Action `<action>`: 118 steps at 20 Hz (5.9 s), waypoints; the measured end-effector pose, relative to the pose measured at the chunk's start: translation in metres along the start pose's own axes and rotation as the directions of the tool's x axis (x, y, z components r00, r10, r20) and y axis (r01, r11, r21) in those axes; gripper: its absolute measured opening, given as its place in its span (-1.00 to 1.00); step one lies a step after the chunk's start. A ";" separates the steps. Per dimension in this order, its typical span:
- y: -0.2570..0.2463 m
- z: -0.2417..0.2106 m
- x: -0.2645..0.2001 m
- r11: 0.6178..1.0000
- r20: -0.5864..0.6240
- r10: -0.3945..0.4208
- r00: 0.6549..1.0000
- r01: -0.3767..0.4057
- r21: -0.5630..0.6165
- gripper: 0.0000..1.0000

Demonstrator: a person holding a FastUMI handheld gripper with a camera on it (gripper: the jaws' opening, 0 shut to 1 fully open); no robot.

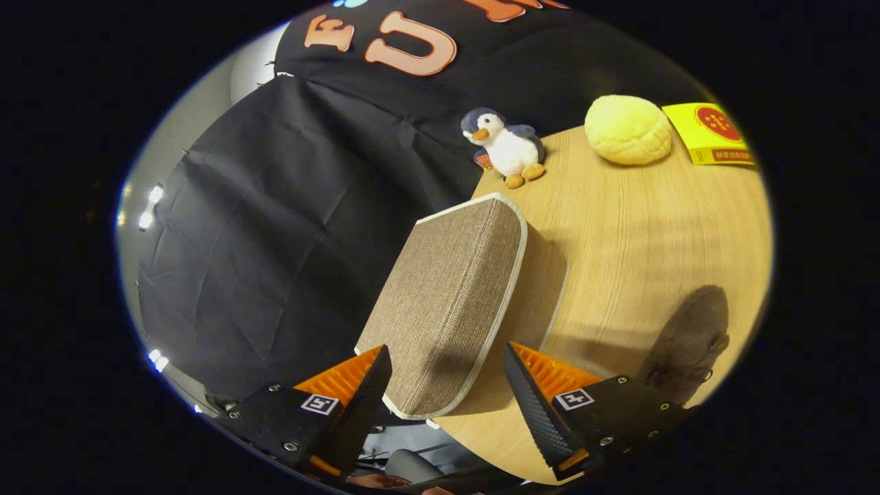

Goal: Open the storage box then place both shoes into the box .Put the left shoe in first, then the right shoe, with the right side of both shoes facing outward in a uniform manner.

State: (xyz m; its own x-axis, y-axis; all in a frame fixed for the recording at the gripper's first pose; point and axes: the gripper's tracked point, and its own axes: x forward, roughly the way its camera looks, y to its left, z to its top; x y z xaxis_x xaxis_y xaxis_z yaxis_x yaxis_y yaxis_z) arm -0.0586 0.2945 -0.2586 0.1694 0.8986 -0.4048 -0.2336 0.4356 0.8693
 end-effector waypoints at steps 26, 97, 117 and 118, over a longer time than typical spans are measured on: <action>0.061 0.009 -0.002 0.911 0.074 0.308 0.949 -0.316 0.264 -0.29; -0.243 -0.015 -0.081 0.650 0.175 -0.752 0.635 0.759 0.036 -0.04; -0.043 0.081 -0.076 0.731 0.318 -0.665 0.676 0.676 0.091 -0.92; -0.028 0.085 -0.069 0.751 0.313 -0.646 0.696 0.653 0.098 -0.92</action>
State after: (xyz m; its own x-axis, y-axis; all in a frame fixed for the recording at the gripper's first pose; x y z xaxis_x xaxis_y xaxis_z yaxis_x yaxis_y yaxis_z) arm 0.0178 0.2162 -0.2310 0.5684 0.3275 -0.7547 0.0288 0.9089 0.4161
